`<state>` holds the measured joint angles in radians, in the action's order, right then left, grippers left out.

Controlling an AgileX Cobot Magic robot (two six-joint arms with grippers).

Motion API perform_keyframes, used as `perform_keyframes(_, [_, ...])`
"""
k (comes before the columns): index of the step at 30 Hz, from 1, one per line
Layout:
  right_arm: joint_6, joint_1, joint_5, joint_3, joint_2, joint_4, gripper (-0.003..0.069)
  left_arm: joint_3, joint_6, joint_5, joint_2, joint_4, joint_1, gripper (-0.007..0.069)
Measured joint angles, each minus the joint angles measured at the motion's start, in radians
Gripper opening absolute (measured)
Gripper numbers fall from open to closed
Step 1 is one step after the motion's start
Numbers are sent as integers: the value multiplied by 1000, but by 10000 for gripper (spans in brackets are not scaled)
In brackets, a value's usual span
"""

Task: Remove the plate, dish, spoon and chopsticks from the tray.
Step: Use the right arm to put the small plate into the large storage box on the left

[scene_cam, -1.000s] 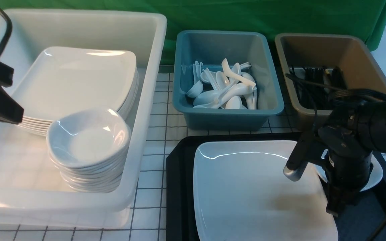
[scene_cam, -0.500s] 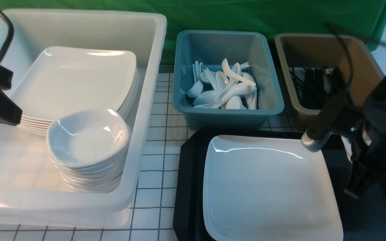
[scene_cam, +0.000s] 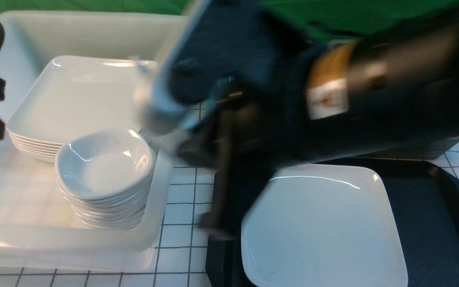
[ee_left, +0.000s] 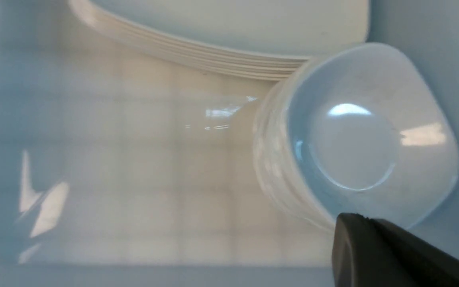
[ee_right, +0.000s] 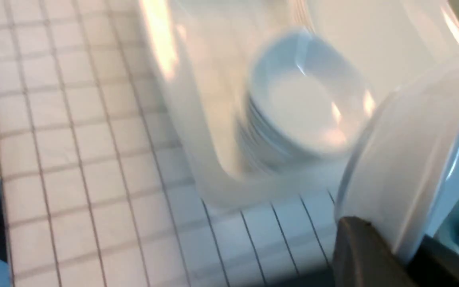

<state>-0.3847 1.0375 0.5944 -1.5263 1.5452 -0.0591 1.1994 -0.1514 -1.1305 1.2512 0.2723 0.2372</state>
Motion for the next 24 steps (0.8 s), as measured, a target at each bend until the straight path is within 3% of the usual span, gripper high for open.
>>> perform_keyframes(4, [-26, 36, -51, -122, 199, -36, 85, 0, 64, -4, 0, -118, 2, 20])
perform_keyframes(9, [-37, 36, -81, -236, 394, -148, 85, 0, 78, -7, 0, -116, 2, 20])
perform_keyframes(16, [-6, 36, -117, -299, 516, -173, 99, 0, 81, -7, -1, -106, 2, 20])
perform_keyframes(17, [17, 36, -120, -300, 522, -174, 116, 0, 81, -7, -1, -105, 2, 20])
perform_keyframes(21, [84, 36, -128, -302, 518, -178, 314, 0, 81, -7, -1, -103, 2, 20])
perform_keyframes(22, [87, 36, -128, -302, 515, -178, 334, 0, 81, -9, -1, -102, 2, 20])
perform_keyframes(23, [97, 36, -100, -302, 496, -178, 411, 0, 81, -12, -1, -94, 2, 20])
perform_keyframes(24, [99, 36, -100, -302, 493, -178, 417, 0, 81, -14, -1, -94, 2, 20])
